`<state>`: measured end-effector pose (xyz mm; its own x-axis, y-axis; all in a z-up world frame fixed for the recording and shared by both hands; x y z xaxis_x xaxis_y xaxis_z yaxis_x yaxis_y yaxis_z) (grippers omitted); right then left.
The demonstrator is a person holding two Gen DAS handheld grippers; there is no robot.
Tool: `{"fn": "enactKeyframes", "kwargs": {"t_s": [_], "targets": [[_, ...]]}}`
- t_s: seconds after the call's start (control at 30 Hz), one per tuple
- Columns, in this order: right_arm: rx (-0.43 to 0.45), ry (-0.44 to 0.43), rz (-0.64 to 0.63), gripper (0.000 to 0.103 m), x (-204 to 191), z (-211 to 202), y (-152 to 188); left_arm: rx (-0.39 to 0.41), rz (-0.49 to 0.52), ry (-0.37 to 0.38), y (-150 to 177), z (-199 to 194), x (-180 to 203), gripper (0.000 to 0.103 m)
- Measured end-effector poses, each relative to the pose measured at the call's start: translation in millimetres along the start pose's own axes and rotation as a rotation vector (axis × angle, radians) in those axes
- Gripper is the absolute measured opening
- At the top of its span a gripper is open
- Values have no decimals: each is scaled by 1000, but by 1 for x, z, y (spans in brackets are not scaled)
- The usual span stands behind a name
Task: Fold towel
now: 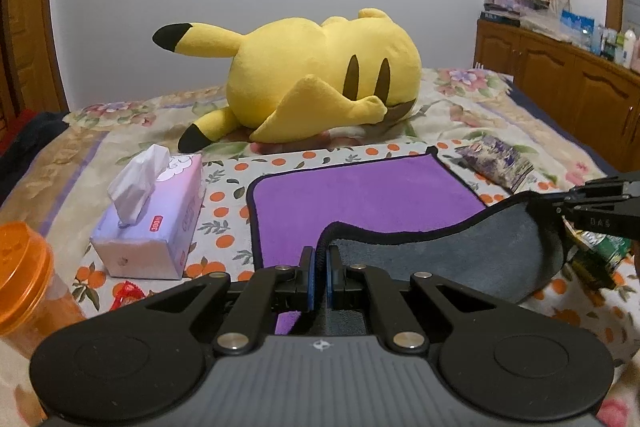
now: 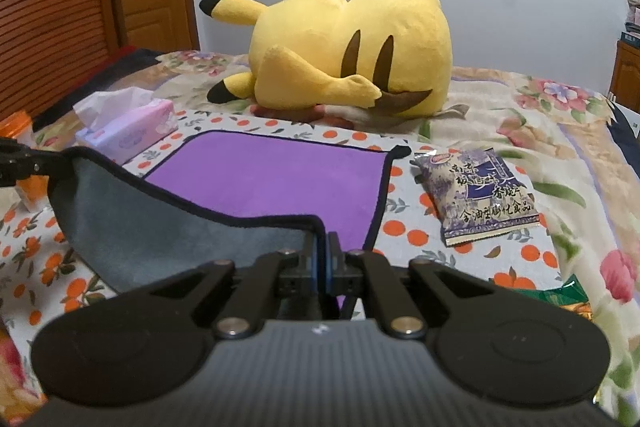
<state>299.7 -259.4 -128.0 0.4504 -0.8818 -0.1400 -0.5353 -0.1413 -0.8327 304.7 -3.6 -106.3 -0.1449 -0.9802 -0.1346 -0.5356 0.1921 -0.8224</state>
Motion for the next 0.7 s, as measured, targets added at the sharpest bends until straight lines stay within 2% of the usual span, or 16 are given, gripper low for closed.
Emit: {"fn": "enactKeyframes", "kwargs": {"t_s": [0.43, 0.7], "targets": [[-12, 8, -18, 5, 5, 18, 1, -17, 27, -4, 0, 24, 1, 6], [11, 21, -26, 5, 9, 21, -15, 34, 21, -6, -22, 17, 1, 6]]}}
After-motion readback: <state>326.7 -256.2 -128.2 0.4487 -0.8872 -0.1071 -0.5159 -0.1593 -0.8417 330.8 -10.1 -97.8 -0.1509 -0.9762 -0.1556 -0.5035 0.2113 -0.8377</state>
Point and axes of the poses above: each gripper's, at about its wrist camera, not at the fingertips, and z roughly the way its jaws point, x to its right, y to its underside, the point moved 8 cm from there along z, roughly the way its jaws point, and after that the axes turned 11 degrees about -y, right-handed, at the moved point
